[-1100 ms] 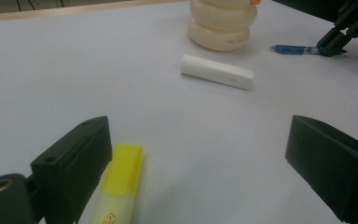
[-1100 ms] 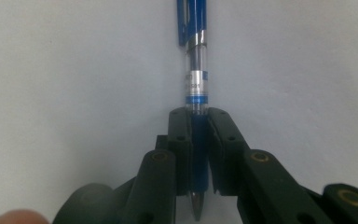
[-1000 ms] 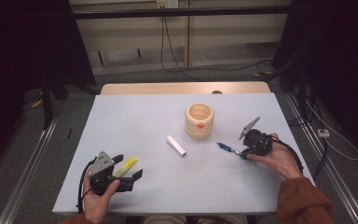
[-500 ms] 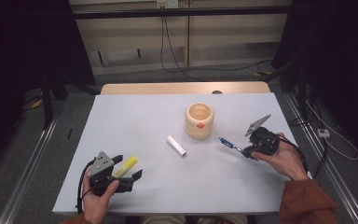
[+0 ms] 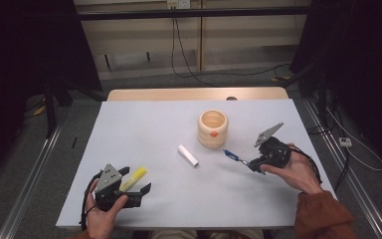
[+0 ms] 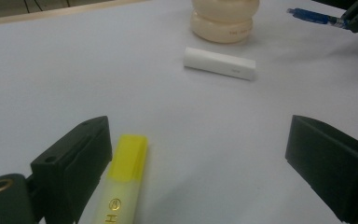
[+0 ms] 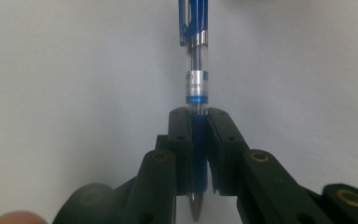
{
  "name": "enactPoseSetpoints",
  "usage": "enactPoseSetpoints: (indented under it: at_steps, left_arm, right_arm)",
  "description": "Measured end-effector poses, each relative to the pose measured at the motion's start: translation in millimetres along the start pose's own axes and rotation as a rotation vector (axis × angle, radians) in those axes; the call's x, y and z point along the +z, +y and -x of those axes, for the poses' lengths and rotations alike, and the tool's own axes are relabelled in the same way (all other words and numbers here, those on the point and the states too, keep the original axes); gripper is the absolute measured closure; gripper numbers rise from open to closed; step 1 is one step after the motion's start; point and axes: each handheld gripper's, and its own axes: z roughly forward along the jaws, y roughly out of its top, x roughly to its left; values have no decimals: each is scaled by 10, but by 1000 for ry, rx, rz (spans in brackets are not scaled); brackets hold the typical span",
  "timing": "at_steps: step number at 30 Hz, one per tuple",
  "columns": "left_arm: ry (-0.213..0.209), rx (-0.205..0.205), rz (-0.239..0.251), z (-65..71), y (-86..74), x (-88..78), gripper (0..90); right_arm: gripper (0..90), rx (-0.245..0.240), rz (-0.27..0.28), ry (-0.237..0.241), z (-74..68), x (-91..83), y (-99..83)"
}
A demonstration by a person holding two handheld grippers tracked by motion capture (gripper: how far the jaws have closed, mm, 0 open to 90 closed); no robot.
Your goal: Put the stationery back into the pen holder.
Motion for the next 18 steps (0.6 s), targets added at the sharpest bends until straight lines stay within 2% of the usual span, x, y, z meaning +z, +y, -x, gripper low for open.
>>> enactPoseSetpoints:
  at_steps: [4, 9, 11, 14, 18]
  left_arm:
    - [-16, 25, 2, 25, 9, 22, 69]
    - [-43, 31, -13, 33, 27, 50, 72]
    - [-31, 46, -3, 40, 35, 55, 74]
    - [-47, 67, -3, 67, 56, 81, 60]
    - [-53, 128, -10, 141, 111, 109, 57]
  right_arm:
    - [802, -6, 8, 21, -64, 12, 42]
    - [801, -30, 17, 46, -156, 7, 107]
    - [801, -38, 12, 53, -207, 14, 142]
    - [801, -63, 19, 73, -265, 26, 188]
    - [801, -94, 25, 65, -337, 54, 250]
